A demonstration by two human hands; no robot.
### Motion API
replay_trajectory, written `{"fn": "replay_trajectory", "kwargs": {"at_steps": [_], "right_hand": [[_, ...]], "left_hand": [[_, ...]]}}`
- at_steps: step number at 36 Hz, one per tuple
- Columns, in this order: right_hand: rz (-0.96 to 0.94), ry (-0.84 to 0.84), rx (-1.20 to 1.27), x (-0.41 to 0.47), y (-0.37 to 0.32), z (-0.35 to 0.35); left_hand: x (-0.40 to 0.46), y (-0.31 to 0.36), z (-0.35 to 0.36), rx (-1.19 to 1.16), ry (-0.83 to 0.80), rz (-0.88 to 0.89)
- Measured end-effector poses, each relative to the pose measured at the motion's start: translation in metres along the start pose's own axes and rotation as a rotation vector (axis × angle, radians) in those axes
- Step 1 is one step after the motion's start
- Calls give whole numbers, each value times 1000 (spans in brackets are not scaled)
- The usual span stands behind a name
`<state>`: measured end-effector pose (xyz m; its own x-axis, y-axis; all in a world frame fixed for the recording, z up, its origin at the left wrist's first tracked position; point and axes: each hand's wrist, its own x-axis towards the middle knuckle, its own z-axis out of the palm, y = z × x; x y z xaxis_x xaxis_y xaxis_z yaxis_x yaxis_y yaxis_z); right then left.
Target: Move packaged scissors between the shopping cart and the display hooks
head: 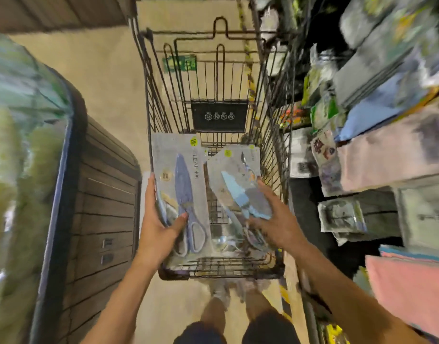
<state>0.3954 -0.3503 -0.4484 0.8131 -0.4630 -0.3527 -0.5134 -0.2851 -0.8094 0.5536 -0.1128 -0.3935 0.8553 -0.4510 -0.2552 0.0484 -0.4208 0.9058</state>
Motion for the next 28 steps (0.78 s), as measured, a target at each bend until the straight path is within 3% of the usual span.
{"fn": "replay_trajectory", "kwargs": {"at_steps": [12, 21, 28], "right_hand": [[-13, 501, 386, -169, -80, -72], [-109, 797, 401, -290, -96, -94], [-145, 918, 391, -394, -85, -92]], "left_hand": [[-55, 117, -18, 14, -205, 307], [-137, 170, 7, -124, -279, 451], [-223, 184, 34, -210, -356, 542]]}}
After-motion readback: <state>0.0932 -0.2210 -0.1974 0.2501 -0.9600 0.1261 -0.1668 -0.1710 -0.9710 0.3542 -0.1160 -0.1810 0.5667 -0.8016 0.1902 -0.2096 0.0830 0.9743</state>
